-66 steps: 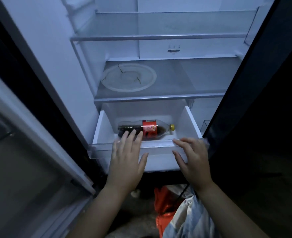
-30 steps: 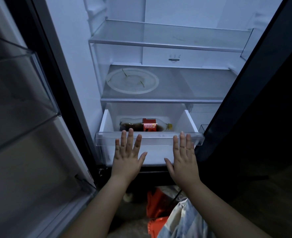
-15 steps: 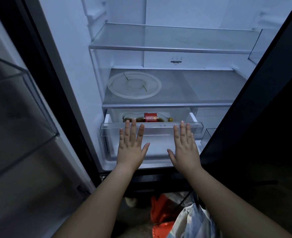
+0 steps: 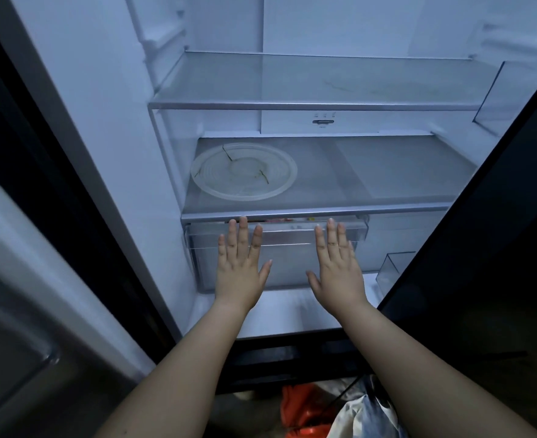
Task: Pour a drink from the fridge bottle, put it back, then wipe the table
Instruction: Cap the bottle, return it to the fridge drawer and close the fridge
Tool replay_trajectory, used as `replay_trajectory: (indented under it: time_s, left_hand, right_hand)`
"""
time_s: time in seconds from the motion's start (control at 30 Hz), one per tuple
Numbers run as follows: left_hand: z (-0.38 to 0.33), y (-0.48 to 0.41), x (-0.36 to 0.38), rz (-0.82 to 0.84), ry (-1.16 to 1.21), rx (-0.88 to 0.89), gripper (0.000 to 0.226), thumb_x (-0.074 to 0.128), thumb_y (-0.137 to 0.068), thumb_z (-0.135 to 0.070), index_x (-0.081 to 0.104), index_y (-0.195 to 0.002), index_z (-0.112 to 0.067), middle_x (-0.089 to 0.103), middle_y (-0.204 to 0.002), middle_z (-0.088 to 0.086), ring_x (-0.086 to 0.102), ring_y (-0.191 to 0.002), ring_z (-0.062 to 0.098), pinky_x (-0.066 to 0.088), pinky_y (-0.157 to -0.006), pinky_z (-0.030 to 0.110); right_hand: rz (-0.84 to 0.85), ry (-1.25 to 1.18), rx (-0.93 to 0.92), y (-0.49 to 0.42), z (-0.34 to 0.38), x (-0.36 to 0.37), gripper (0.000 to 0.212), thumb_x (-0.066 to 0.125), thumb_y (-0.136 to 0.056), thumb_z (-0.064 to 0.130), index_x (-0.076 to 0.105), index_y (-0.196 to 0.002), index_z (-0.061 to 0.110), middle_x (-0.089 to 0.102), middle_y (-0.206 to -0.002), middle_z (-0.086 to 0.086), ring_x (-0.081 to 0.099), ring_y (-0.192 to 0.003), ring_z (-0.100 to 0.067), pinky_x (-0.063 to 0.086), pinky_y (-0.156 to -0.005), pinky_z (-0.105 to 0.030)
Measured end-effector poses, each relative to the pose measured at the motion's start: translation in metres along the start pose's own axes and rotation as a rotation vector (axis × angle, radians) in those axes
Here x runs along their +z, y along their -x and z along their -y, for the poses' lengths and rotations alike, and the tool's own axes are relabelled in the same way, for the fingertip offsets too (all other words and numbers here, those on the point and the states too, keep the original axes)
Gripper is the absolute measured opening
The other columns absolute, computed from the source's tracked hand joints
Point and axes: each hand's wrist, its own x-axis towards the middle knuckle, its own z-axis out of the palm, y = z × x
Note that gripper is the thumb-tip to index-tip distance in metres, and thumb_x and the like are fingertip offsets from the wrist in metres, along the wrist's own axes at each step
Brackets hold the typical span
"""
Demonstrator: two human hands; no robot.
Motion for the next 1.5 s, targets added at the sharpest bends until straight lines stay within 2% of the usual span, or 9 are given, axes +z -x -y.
replay_trajectory:
  time_s: [0.13, 0.27, 0.57, 0.67, 0.8, 0.93, 1.13, 1.33, 1.5]
  left_hand:
    - [-0.001, 0.001, 0.012, 0.059, -0.010, -0.034, 0.078, 0.028, -0.090, -0.050, -0.007, -0.152, -0.016, -0.021, -0.157, 0.012, -0.014, -0.146, 0.029, 0.002, -0.116, 0.049]
    - [-0.004, 0.006, 0.020, 0.116, 0.002, -0.067, 0.078, 0.028, -0.090, -0.049, -0.005, -0.152, -0.016, -0.020, -0.158, 0.010, -0.014, -0.146, 0.028, 0.004, -0.115, 0.049]
    - [-0.007, 0.004, 0.008, 0.259, -0.056, -0.092, 0.075, 0.025, -0.090, -0.051, 0.001, -0.152, -0.016, -0.019, -0.158, 0.009, -0.016, -0.145, 0.027, 0.000, -0.115, 0.050]
    - [-0.014, 0.002, -0.011, 0.350, -0.022, -0.130, 0.072, 0.028, -0.092, -0.050, 0.005, -0.152, -0.018, -0.014, -0.159, 0.006, -0.016, -0.145, 0.025, -0.003, -0.115, 0.049]
    - [-0.023, 0.007, -0.051, 0.515, 0.171, -0.211, 0.067, 0.030, -0.099, -0.046, -0.002, -0.152, -0.022, -0.013, -0.159, 0.002, -0.011, -0.147, 0.021, -0.003, -0.117, 0.043]
    - [-0.027, 0.046, -0.099, 0.496, 0.180, -0.256, 0.064, 0.031, -0.099, -0.047, 0.003, -0.152, -0.025, -0.007, -0.161, 0.002, -0.005, -0.147, 0.020, 0.003, -0.117, 0.040]
    - [-0.038, 0.149, -0.174, 0.387, 0.152, -0.387, 0.061, 0.035, -0.099, -0.044, 0.014, -0.152, -0.024, 0.008, -0.160, -0.001, 0.003, -0.147, 0.017, 0.006, -0.117, 0.036]
    - [-0.041, 0.273, -0.240, 0.434, -0.028, -0.610, 0.062, 0.028, -0.098, -0.046, 0.010, -0.152, -0.021, 0.008, -0.160, -0.001, 0.005, -0.147, 0.018, 0.004, -0.117, 0.037]
    - [-0.034, 0.351, -0.290, 0.442, -0.075, -0.727, 0.066, 0.024, -0.097, -0.051, 0.005, -0.152, -0.020, 0.003, -0.161, 0.000, -0.001, -0.148, 0.019, 0.002, -0.117, 0.036]
  right_hand:
    - [0.048, 0.015, 0.017, -0.011, 0.001, 0.007, 0.102, 0.065, -0.082, 0.031, -0.011, -0.147, 0.017, -0.010, -0.156, -0.014, -0.005, -0.145, -0.029, 0.014, -0.116, -0.045]
    - [0.051, -0.024, 0.049, -0.011, 0.004, 0.015, 0.102, 0.069, -0.077, 0.025, -0.001, -0.149, 0.014, -0.004, -0.156, -0.015, 0.003, -0.145, -0.032, 0.019, -0.114, -0.046]
    - [0.140, -0.021, 0.017, -0.012, -0.001, 0.007, 0.095, 0.059, -0.084, 0.025, -0.009, -0.149, 0.013, -0.019, -0.154, -0.011, -0.014, -0.144, -0.029, 0.011, -0.118, -0.042]
    - [0.188, -0.015, 0.018, -0.012, 0.002, -0.006, 0.091, 0.054, -0.087, 0.027, -0.011, -0.149, 0.013, -0.023, -0.154, -0.009, -0.014, -0.145, -0.029, 0.009, -0.119, -0.039]
    - [0.271, 0.010, 0.041, -0.015, 0.004, -0.029, 0.086, 0.050, -0.091, 0.034, -0.008, -0.150, 0.013, -0.016, -0.158, -0.010, -0.009, -0.146, -0.027, 0.008, -0.119, -0.040]
    - [0.290, -0.129, 0.077, 0.008, 0.017, -0.046, 0.080, 0.049, -0.093, 0.030, -0.002, -0.151, 0.009, -0.008, -0.159, -0.010, -0.005, -0.147, -0.026, 0.012, -0.118, -0.038]
    - [0.356, -0.176, -0.199, 0.096, 0.056, -0.054, 0.075, 0.047, -0.095, 0.030, 0.004, -0.150, 0.005, 0.002, -0.159, -0.013, 0.003, -0.147, -0.027, 0.011, -0.117, -0.035]
    - [0.394, -0.315, -0.452, 0.196, 0.103, -0.064, 0.072, 0.050, -0.094, 0.025, 0.009, -0.150, 0.003, 0.006, -0.159, -0.014, 0.002, -0.147, -0.028, 0.006, -0.117, -0.033]
    - [0.395, -0.304, -0.717, 0.254, 0.153, -0.075, 0.074, 0.048, -0.095, 0.026, 0.002, -0.150, 0.006, -0.001, -0.159, -0.011, -0.006, -0.147, -0.025, -0.005, -0.115, -0.028]
